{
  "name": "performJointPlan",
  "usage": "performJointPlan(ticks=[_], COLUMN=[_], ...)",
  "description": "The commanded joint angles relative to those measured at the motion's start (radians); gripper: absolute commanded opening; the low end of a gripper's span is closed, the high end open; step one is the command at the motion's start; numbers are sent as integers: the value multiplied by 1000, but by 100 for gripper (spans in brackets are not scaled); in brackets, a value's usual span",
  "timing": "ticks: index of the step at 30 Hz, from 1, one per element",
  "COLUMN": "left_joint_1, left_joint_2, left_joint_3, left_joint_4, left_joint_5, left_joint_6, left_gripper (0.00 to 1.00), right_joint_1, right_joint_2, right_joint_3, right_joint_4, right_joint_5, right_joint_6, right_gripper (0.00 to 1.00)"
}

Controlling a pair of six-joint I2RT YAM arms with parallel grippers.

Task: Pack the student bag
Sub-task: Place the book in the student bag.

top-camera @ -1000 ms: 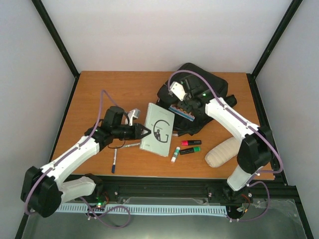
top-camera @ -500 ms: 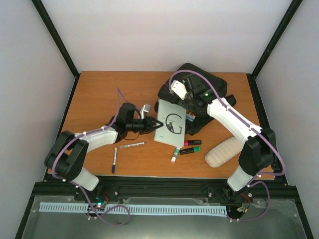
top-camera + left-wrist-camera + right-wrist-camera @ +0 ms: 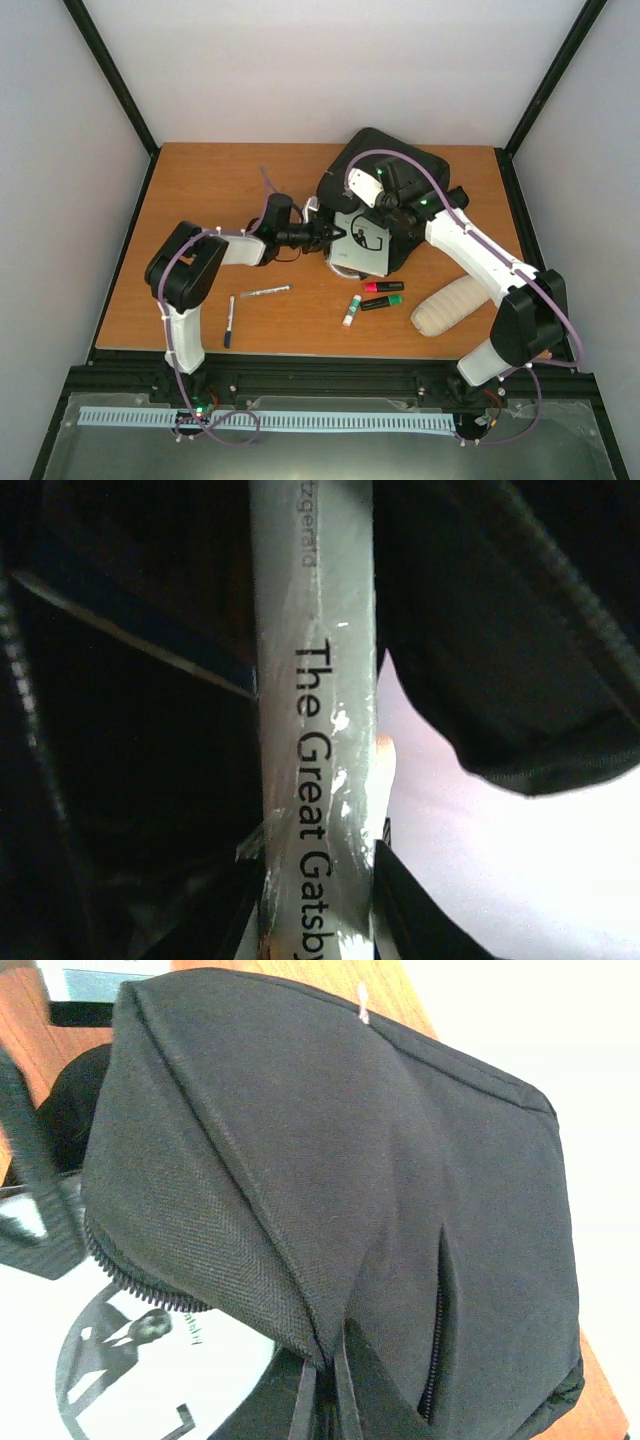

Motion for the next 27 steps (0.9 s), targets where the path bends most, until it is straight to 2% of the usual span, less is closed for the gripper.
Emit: performJointPlan(ticks=[1,5,8,13,16,21,27], left_joint_1=[7,7,7,7,7,7,-5], left_joint_2=[60,102,105,47,-1,-79,-251], left_joint_3=[167,225,269,270,287,285,108], left_joint_4=[54,-70,-237,-361,-479,-601,-615], left_joint_5=[34,-21,-76,-140,-210,-281,-337], left_joint_6=[35,100,160,198,235,263,244], left_gripper=[1,2,15,44,54,63,65], right_joint_1=[-3,-8,-9,-10,-10,-12,-12], right_joint_2=[-78,-114,-130,-131,-127,-121,-115], right_joint_3=[-40,-96,-141,-186,-197,-214,-228], right_joint_4=[150,189,223,277,290,302,315], right_joint_5=[-74,-98,-108,-96,-80,-78,-77], right_joint_6=[-46,-50,-52,-48,-41,-19,-11], right_gripper=[3,3,3,3,3,3,3])
